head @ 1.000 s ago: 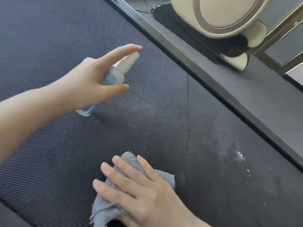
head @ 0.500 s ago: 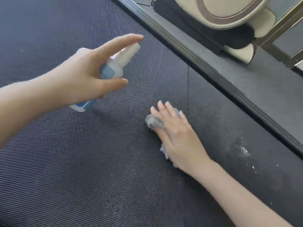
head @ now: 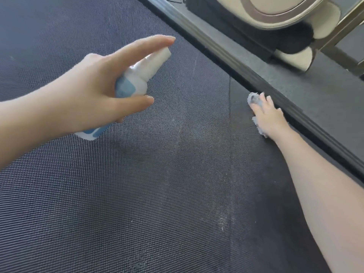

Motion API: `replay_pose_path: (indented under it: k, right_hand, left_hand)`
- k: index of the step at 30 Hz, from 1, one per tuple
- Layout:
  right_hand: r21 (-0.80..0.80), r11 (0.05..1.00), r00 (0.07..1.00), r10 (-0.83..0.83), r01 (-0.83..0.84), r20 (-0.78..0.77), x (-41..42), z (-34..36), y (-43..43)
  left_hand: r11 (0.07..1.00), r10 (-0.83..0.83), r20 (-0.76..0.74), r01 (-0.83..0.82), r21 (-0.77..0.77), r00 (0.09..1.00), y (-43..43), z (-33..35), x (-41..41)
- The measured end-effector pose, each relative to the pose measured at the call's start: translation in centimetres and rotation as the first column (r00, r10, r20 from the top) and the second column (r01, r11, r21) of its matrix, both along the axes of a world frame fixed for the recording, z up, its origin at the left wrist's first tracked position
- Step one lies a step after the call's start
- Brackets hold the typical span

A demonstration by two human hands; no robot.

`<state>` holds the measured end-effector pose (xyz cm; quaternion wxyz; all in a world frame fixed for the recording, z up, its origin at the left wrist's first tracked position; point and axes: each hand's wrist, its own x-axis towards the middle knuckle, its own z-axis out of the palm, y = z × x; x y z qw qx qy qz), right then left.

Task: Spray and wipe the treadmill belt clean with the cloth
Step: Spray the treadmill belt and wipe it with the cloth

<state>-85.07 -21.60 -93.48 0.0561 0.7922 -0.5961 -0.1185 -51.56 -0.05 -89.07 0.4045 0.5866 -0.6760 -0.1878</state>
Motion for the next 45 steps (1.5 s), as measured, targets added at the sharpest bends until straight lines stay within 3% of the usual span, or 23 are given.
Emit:
replay_pose_path:
  k: [5, 8, 11, 17, 22, 30, 33, 37, 41, 45]
  right_hand:
    - [0.031, 0.996, 0.992, -0.087, 0.084, 0.092, -0.2, 0.2, -0.5]
    - [0.112, 0.975, 0.943, -0.215, 0.192, 0.256, 0.4, 1.3, 0.8]
    - [0.152, 0.973, 0.919, -0.214, 0.172, 0.331, 0.4, 1.3, 3.2]
    - [0.123, 0.979, 0.918, 0.102, -0.16, 0.383, 2.0, 1.0, 12.1]
    - [0.194, 0.869, 0.768, 0.272, -0.455, 0.58, 4.2, 1.3, 22.3]
    - [-0.03, 0.632, 0.558, 0.705, -0.774, 0.437, 4.9, -1.3, 33.7]
    - [-0.044, 0.592, 0.518, 0.737, -0.805, 0.434, 4.3, -1.4, 35.2]
    - [-0.067, 0.642, 0.576, 0.725, -0.764, 0.377, 3.9, -1.2, 35.3]
    - [-0.139, 0.77, 0.719, 0.633, -0.622, 0.286, 2.7, -1.4, 32.6]
    - [-0.088, 0.87, 0.836, 0.491, -0.485, 0.245, 1.0, -0.9, 27.6]
  left_hand:
    - [1.0, -0.005, -0.013, 0.005, 0.012, 1.0, 0.0, 0.1, 0.2]
    - [1.0, -0.009, -0.025, 0.01, 0.027, 1.0, 0.0, 0.3, 0.1]
    - [0.999, -0.031, -0.053, 0.033, 0.032, 0.998, 0.0, 0.5, -0.2]
    - [0.995, -0.079, -0.089, 0.084, 0.053, 0.993, 0.9, 0.9, -1.3]
    - [0.991, -0.13, -0.083, 0.133, 0.03, 0.988, 2.3, 1.8, -2.5]
    - [0.985, -0.165, -0.054, 0.167, 0.033, 0.985, 4.3, 3.1, -3.1]
    - [0.985, -0.166, -0.031, 0.167, 0.035, 0.986, 4.9, 3.2, -3.2]
    - [0.986, -0.161, 0.048, 0.159, 0.047, 0.986, 5.7, 2.8, -2.9]
    - [0.99, -0.129, 0.109, 0.121, 0.075, 0.986, 6.4, 2.1, -2.9]
    - [0.988, -0.146, 0.124, 0.138, 0.076, 0.981, 6.3, 1.6, -3.5]
